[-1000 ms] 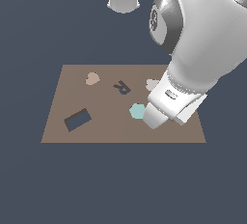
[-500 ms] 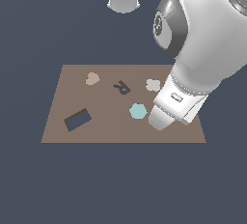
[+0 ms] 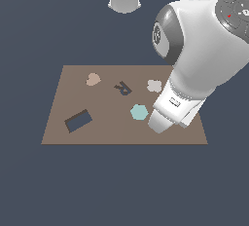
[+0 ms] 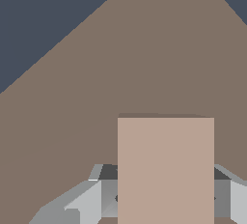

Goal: Insert a designated object into the corresponding slot on a board.

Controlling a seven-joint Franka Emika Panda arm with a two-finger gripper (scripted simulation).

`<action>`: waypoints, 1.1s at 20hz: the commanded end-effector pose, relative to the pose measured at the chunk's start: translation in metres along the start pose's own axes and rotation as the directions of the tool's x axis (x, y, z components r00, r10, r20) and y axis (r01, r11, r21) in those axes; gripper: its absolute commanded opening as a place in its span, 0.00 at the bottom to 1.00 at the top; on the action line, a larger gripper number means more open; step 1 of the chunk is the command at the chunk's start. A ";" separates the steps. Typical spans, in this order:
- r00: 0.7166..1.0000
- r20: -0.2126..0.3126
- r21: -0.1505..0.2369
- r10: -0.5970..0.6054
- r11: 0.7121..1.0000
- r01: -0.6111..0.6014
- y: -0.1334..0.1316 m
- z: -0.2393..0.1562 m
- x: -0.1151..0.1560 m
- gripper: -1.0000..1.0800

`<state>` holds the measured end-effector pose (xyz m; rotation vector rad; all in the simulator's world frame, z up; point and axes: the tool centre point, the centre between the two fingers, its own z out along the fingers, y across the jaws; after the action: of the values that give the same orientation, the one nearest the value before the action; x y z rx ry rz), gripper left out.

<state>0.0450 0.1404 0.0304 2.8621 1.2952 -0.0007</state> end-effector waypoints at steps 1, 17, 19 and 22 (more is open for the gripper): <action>1.000 0.000 0.000 0.000 1.000 0.000 0.000 0.000 0.000 0.00; 0.999 0.000 -0.001 -0.038 0.999 0.038 0.001 0.000 -0.009 0.00; 0.998 0.000 -0.001 -0.058 0.998 0.058 0.002 0.000 -0.013 0.00; 0.995 0.000 -0.001 -0.098 0.995 0.098 0.004 -0.001 -0.023 0.00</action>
<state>0.0352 0.1250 0.0307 2.8087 1.4072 -0.0009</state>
